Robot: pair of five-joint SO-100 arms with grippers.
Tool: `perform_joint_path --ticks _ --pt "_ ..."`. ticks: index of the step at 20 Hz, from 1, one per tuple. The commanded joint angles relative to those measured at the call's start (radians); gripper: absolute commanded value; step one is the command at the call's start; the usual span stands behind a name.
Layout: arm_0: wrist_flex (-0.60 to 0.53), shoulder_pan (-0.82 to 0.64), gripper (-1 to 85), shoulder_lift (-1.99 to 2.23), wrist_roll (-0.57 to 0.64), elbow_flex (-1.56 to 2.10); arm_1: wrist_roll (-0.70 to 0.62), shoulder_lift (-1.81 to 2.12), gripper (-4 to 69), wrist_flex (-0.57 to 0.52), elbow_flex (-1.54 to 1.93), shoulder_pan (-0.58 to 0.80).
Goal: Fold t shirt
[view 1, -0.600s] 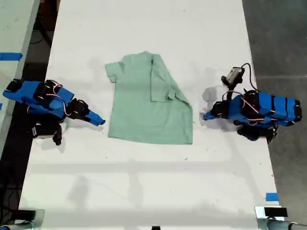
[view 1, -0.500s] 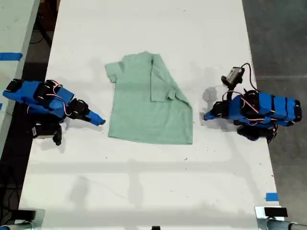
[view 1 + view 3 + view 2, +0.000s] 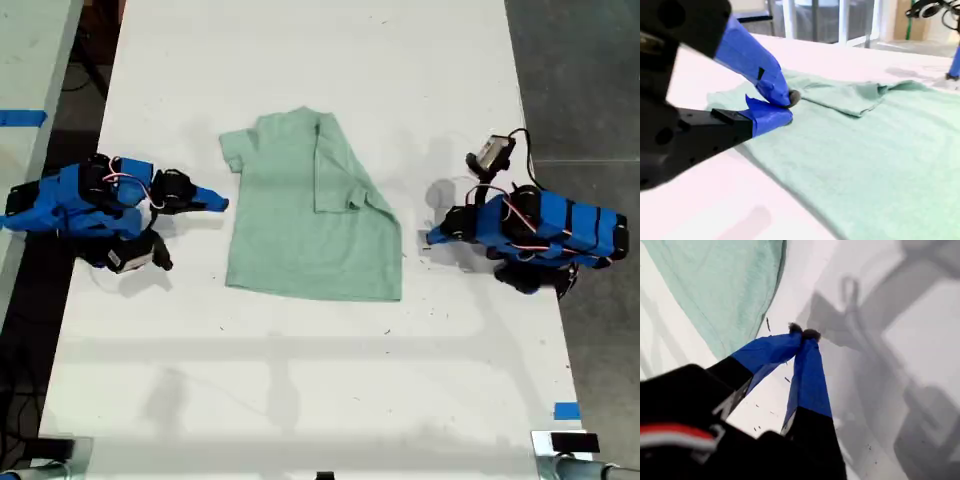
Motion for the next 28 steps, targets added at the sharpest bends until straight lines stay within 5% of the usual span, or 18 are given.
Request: perform_joint_path --ticks 1,5,6,8,13,17,28 --pt "0.057 -0.133 -0.1 -0.402 0.14 -0.443 -0.023 0.008 0.8 0.002 0.029 0.017" --pt "0.282 -0.325 4.8 -1.236 0.446 -1.198 -0.029 0.008 0.8 0.0 0.029 0.009" --pt "0.353 -0.4 11.1 -1.416 0.52 -1.336 -0.032 0.008 0.8 0.0 0.029 0.008" --pt "0.419 -0.492 41.1 -1.75 0.692 -1.525 -0.048 0.008 0.8 -0.003 0.029 0.008" --pt "0.31 -0.621 13.4 -1.951 0.718 -1.509 -0.051 0.008 0.7 -0.005 0.029 0.0" --pt "0.31 -0.713 21.0 -1.954 0.736 -1.52 -0.054 0.008 0.7 -0.005 0.029 0.0" --pt "0.259 -0.792 20.8 -2.253 0.753 -1.577 -0.054 0.008 0.7 -0.005 0.029 0.0"
